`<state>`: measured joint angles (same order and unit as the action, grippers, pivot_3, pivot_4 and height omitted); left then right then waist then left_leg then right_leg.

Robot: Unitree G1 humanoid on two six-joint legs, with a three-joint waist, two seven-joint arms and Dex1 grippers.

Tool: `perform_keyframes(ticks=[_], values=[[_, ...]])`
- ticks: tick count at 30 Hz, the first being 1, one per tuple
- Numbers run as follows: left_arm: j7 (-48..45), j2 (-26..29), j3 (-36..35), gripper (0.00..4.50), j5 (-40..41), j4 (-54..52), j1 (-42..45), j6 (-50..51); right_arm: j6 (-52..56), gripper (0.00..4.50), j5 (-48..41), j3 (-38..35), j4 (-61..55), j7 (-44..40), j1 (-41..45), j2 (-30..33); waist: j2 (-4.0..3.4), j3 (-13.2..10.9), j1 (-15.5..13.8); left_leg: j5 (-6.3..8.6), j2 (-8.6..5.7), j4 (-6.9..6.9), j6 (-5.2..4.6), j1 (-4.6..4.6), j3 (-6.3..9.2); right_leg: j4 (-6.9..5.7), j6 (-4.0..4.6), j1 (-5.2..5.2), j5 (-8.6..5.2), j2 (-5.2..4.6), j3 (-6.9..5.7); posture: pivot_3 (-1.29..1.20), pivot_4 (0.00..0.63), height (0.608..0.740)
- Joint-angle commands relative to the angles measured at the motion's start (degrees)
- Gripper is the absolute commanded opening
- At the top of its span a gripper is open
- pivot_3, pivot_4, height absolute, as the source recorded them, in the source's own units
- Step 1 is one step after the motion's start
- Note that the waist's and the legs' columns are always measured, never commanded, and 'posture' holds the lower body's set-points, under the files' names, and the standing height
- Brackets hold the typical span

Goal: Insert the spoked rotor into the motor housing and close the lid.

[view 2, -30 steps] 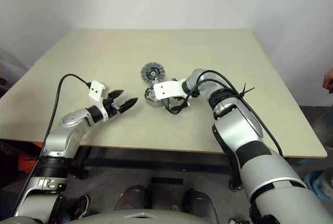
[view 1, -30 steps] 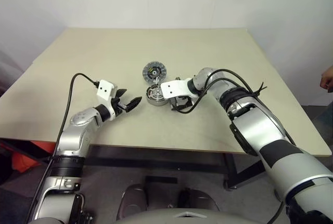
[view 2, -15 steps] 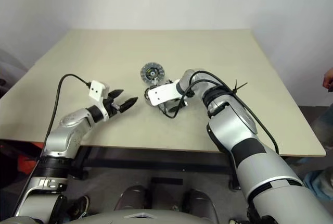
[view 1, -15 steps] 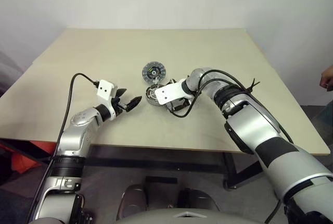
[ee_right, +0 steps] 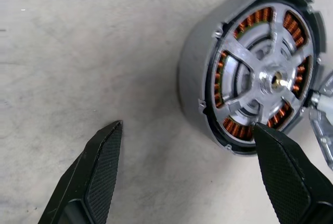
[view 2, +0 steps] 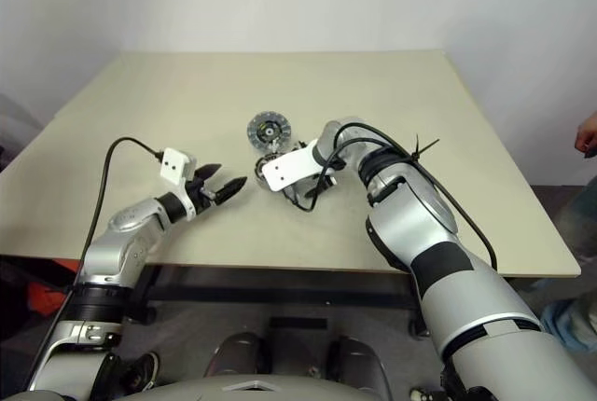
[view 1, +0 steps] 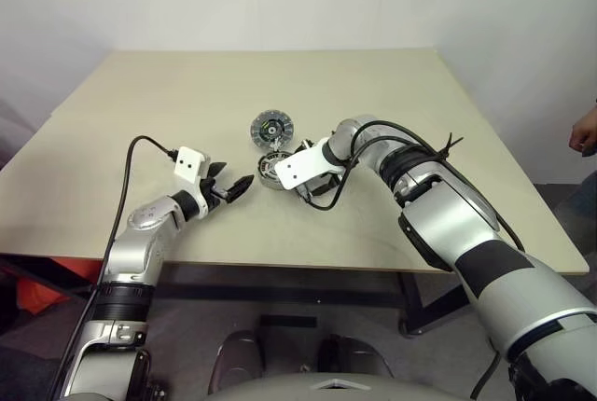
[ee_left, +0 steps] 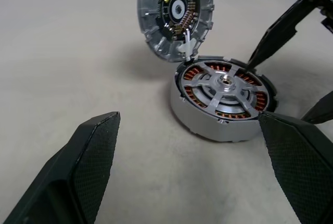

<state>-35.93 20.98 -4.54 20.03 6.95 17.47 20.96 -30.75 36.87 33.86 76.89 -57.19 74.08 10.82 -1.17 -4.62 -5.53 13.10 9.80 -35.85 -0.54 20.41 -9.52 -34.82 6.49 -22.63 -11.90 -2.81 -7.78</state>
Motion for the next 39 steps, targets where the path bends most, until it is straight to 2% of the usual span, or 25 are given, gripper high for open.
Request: perform_keyframes(ticks=[1, 9, 21, 23, 39], values=[[0.3, -0.3, -0.7, 4.5, 0.3, -2.3, 0.3, -1.2, -1.9, 4.49, 1.9, 1.8, -0.2, -1.0, 1.7, 0.4, 0.0, 0.0, 0.0, 0.0, 0.0, 0.0, 0.0, 0.0, 0.0, 0.0, 0.0, 0.0, 0.0, 0.0, 0.0, 0.0, 0.0, 0.74], [1.0, -1.9, -0.2, 4.5, 0.1, -2.8, -0.2, -1.2, -3.2, 4.49, 3.6, 4.1, -0.1, -1.7, 2.7, 0.3, 0.0, 0.0, 0.0, 0.0, 0.0, -0.01, 0.0, 0.01, 0.0, 0.0, 0.0, 0.0, 0.0, 0.0, 0.0, 0.0, 0.0, 0.74], [2.0, -3.2, 0.2, 4.5, 0.2, -4.7, -1.8, -0.7, -1.3, 4.49, 5.1, 5.2, 0.1, 2.2, 3.6, -0.6, 0.0, 0.0, 0.0, -0.01, 0.01, -0.04, 0.01, -0.11, 0.0, -0.02, -0.04, 0.1, -0.02, 0.0, 0.0, 0.0, 0.0, 0.74], [2.1, -3.3, 0.2, 4.5, 0.2, -4.8, -1.9, -0.7, -1.2, 4.49, 5.2, 5.3, 0.1, 2.6, 3.7, -0.7, -0.01, 0.0, 0.1, -0.01, 0.02, -0.04, 0.02, -0.28, 0.0, -0.02, -0.31, 0.23, -0.18, 0.0, 0.0, 0.0, 0.0, 0.74], [2.5, -3.5, 0.3, 4.5, 0.3, -5.8, -2.8, -0.1, 0.3, 4.49, 3.9, 3.5, 0.0, 5.4, 4.3, -2.3, -0.02, 0.0, 0.3, -0.01, 0.03, -0.03, 0.03, -0.29, -0.01, -0.06, -0.2, 0.21, -0.11, 0.01, 0.04, 0.0, 0.0, 0.74]])
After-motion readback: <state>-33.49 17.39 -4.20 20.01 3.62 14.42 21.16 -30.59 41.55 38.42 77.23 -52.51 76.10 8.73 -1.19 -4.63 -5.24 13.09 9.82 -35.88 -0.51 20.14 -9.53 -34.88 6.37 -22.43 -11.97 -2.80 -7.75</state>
